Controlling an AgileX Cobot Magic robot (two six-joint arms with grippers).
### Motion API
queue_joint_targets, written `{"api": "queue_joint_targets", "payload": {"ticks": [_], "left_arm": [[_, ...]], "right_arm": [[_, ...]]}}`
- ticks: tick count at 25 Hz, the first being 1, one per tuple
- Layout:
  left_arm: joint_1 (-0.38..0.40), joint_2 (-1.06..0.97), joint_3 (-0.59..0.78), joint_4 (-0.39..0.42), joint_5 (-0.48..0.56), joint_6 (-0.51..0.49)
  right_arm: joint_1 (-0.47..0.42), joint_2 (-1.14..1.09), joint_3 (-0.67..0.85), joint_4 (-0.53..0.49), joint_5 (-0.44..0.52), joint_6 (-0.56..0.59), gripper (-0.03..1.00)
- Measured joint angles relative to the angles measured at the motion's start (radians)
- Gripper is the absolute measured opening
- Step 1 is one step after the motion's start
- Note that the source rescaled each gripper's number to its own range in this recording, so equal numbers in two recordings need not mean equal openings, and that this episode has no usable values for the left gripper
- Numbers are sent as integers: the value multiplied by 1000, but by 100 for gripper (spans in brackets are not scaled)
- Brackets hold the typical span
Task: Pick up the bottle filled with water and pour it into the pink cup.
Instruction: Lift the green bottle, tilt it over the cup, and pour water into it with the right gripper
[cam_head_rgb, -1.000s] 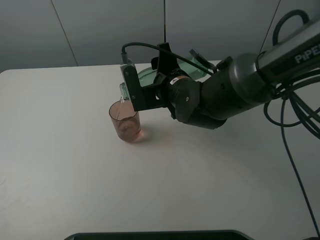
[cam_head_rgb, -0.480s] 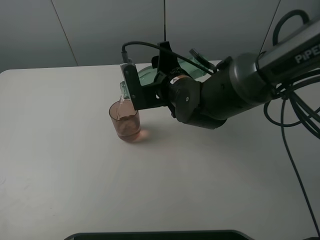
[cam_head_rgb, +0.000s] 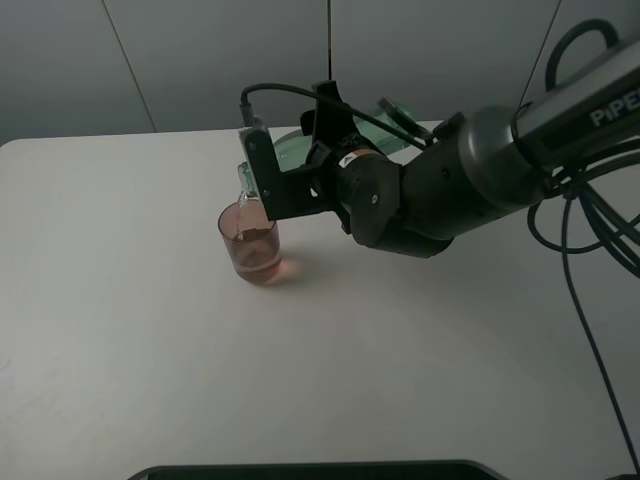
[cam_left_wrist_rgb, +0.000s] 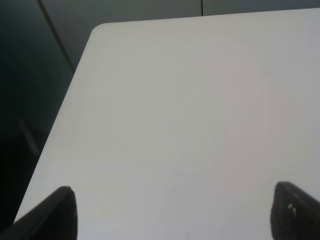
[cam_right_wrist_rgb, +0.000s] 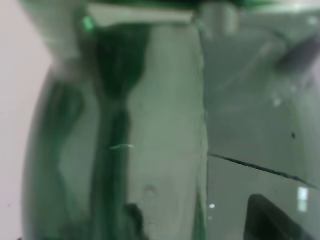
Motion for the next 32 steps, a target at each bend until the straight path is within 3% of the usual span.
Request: {"api": "queue_joint_targets", "payload": {"ticks": [32], "left_arm": [[0, 0, 0, 0, 0, 2]], "right_arm": [[0, 0, 19, -29, -17, 0, 0]]}}
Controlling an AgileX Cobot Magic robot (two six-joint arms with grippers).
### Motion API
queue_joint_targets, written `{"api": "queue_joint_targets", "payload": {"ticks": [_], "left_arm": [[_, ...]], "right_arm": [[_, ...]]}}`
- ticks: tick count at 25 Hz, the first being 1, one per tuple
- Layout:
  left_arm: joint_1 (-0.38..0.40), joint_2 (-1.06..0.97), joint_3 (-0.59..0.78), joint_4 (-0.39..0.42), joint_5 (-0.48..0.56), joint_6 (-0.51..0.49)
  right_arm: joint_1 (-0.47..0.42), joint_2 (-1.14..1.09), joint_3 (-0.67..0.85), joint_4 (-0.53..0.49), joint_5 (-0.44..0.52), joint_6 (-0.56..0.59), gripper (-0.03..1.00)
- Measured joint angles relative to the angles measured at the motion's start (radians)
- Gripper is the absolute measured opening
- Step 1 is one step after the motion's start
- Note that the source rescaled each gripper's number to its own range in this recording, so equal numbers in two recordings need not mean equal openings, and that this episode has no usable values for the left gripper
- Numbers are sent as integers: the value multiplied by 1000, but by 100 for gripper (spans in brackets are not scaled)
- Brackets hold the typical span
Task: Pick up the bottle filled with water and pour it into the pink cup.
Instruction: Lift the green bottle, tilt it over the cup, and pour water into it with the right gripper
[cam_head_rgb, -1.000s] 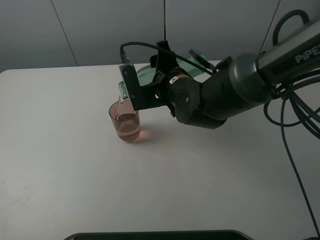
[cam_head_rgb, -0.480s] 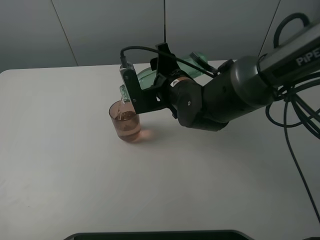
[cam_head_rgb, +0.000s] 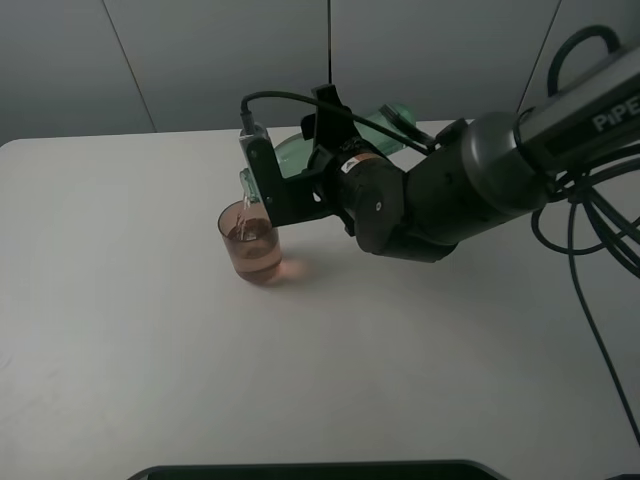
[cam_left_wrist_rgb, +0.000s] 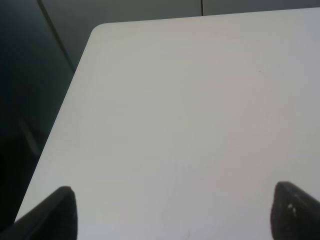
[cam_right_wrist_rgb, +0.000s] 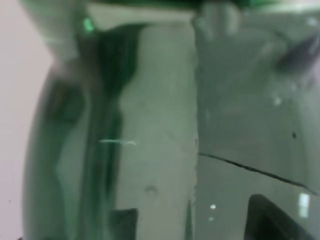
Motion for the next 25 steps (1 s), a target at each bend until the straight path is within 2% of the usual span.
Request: {"api": "queue_joint_targets", "payload": {"ticks": [18, 23, 25], "left_arm": [[0, 0, 0, 0, 0, 0], [0, 0, 0, 0, 0, 0], [0, 0, 0, 0, 0, 0]], "right_arm": [[0, -54, 0, 0, 6, 5, 0], [0, -127, 0, 0, 17, 81, 0], [0, -146, 0, 0, 19, 147, 0]]}}
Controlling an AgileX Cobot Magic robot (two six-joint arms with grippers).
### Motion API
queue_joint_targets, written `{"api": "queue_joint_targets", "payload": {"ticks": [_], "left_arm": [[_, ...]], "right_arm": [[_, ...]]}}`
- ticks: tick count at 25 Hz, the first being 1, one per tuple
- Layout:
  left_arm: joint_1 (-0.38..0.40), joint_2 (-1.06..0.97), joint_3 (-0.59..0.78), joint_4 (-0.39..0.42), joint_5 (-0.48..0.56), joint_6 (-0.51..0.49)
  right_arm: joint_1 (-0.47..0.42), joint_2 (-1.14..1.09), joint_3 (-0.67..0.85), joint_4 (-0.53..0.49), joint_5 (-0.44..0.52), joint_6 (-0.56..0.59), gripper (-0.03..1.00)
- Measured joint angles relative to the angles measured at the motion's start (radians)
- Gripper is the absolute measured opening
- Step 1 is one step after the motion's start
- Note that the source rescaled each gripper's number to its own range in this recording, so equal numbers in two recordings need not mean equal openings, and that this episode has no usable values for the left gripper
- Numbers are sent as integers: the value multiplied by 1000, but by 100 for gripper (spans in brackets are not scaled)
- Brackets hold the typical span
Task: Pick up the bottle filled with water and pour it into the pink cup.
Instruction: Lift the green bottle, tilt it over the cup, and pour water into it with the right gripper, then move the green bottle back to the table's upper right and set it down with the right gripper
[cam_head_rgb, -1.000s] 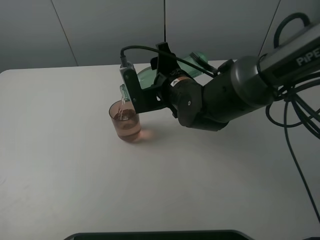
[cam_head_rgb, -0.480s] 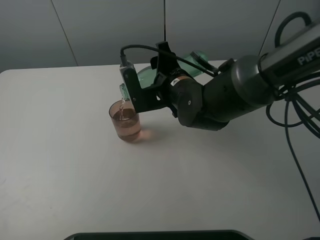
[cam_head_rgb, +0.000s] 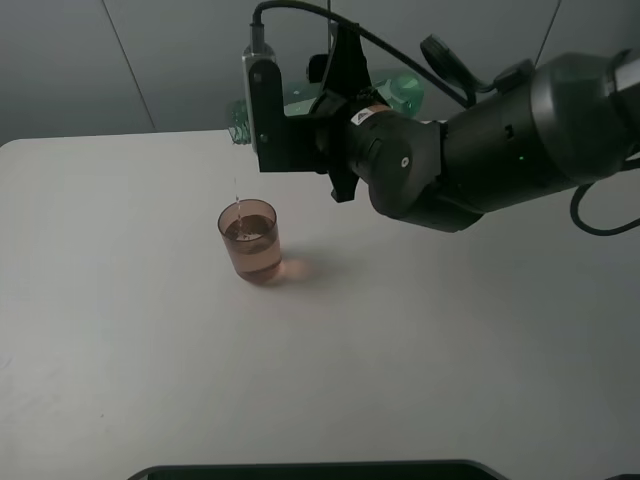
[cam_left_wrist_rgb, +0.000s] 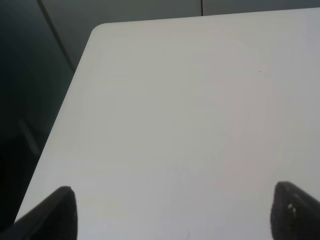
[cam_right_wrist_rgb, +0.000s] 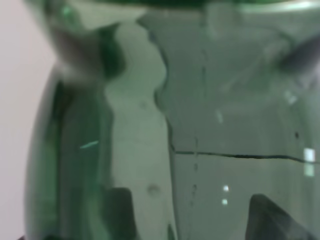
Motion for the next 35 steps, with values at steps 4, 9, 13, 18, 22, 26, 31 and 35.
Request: {"api": "queue_joint_targets", "payload": {"ticks": [4, 9, 13, 18, 22, 26, 31, 35], "left_arm": [[0, 0, 0, 0, 0, 0], [0, 0, 0, 0, 0, 0], [0, 0, 0, 0, 0, -2], [0, 0, 0, 0, 0, -2], [0, 0, 0, 0, 0, -2], [0, 0, 0, 0, 0, -2], [0, 0, 0, 0, 0, -2], [0, 0, 0, 0, 0, -2]], "right_arm": [[0, -49, 0, 0, 5, 158, 0], [-2, -150, 0, 4, 7, 347, 0], [-47, -246, 0, 4, 7, 573, 0], [-157, -326, 0, 2, 40, 909, 0], [-287, -335, 5, -39, 77, 1245, 0], [-425, -315, 11, -208, 166, 1514, 0], [-531, -201, 11, -457, 195, 1578, 0], [-544, -54, -1, -625, 140, 1604, 0]]}}
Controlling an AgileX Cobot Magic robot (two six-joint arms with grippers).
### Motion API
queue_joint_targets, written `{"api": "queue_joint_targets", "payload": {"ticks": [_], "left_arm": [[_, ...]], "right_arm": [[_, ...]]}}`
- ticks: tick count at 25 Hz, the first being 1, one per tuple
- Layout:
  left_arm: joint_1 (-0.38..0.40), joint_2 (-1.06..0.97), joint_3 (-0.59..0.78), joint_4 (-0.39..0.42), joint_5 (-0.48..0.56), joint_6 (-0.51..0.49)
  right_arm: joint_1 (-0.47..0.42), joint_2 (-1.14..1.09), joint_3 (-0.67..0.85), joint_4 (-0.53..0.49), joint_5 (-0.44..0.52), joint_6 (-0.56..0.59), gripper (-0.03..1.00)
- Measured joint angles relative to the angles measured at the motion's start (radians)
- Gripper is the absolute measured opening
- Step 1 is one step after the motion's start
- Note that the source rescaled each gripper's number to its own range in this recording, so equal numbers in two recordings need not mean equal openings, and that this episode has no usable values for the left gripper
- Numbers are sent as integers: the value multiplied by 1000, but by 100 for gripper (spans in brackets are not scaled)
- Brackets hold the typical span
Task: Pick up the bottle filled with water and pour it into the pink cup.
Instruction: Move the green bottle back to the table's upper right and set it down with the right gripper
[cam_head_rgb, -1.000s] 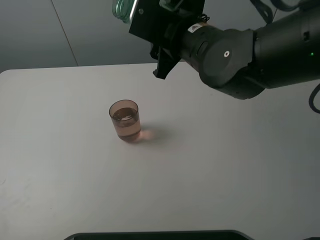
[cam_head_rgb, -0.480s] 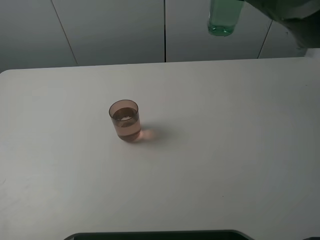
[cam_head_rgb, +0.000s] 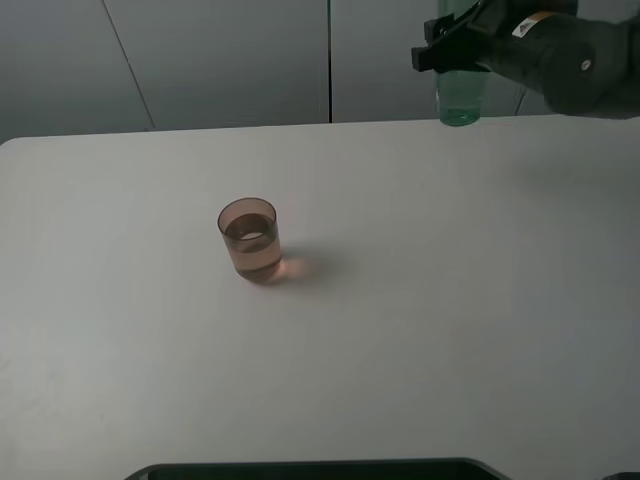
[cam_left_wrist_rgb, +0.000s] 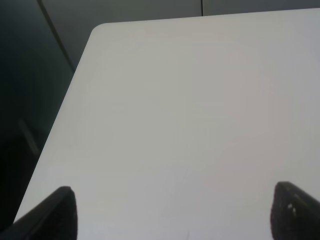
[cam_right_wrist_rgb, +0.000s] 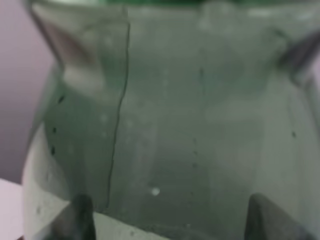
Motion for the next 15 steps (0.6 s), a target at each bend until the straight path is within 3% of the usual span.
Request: {"api": "queue_joint_targets", "payload": {"ticks": [6, 15], "left_arm": [[0, 0, 0, 0, 0, 0], [0, 0, 0, 0, 0, 0]], "right_arm": [[-15, 213, -129, -136, -23, 180, 0], [-129, 352, -216, -74, -30, 228, 0]]}}
